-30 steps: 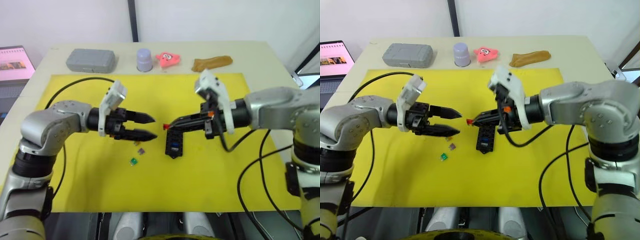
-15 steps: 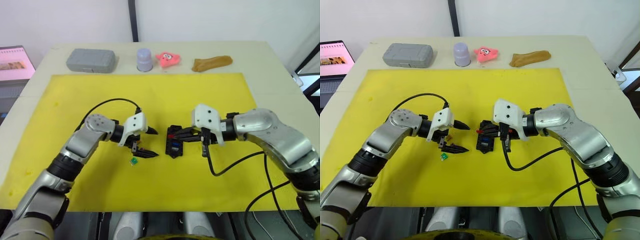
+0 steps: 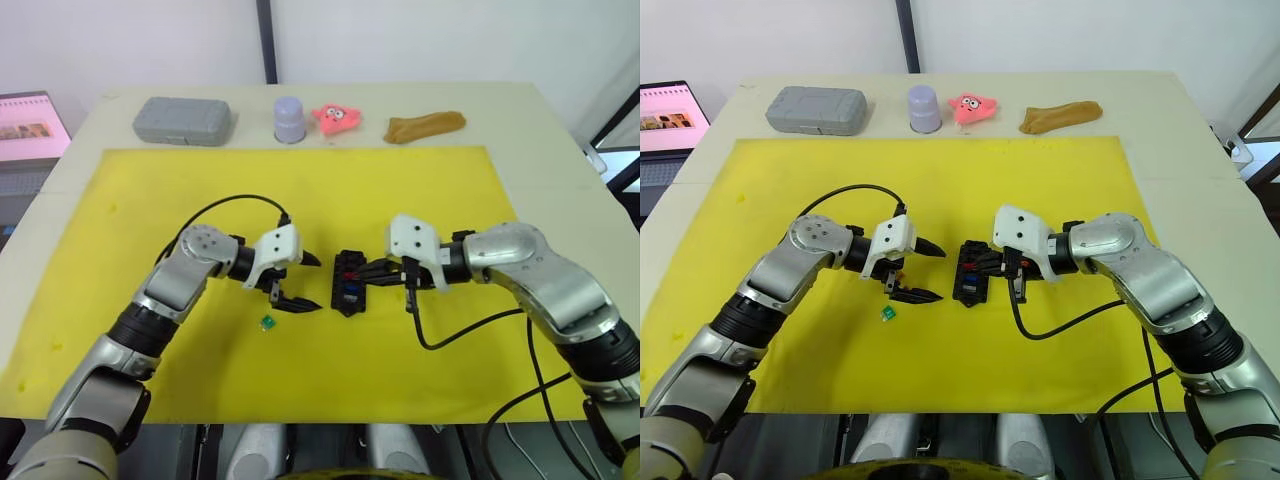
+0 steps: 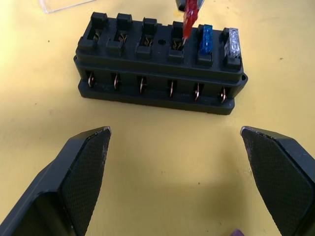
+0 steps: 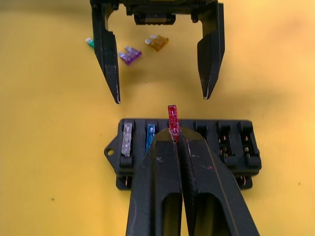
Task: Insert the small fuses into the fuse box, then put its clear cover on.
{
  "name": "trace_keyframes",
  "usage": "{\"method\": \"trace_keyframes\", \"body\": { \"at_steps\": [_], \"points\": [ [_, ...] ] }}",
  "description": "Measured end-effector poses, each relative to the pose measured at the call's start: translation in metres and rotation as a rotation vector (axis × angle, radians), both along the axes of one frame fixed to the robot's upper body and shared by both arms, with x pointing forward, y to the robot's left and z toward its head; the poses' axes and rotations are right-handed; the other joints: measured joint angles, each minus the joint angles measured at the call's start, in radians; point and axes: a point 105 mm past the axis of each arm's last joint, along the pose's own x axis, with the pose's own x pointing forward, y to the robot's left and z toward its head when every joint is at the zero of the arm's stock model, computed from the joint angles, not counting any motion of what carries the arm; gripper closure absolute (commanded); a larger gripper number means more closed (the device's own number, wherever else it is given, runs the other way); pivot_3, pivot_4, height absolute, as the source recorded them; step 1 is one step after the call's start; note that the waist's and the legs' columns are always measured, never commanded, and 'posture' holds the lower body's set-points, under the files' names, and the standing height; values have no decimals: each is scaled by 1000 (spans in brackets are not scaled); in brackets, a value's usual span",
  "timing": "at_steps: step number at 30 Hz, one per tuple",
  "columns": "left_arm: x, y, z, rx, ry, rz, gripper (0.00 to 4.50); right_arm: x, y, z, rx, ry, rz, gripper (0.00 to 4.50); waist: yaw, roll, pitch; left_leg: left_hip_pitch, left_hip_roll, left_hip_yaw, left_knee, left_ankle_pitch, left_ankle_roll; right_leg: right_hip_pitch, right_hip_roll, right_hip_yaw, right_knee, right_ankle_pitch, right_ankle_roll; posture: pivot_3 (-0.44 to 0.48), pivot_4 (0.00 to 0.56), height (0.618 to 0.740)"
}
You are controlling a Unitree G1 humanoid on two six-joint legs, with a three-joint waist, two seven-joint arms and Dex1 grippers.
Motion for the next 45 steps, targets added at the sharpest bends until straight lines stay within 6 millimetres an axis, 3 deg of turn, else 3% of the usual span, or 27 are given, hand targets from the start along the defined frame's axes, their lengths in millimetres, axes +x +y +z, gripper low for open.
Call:
{"method": "trace_keyframes", "body": {
  "at_steps": [45],
  "points": [
    [-2, -7, 2, -14, -4, -18, 70, 4, -5, -11, -10, 4, -25, 4500, -1, 0, 0, 1, 0, 0, 0, 0, 0, 0, 0, 0, 1, 0, 0, 0, 150, 740]
  ]
}}
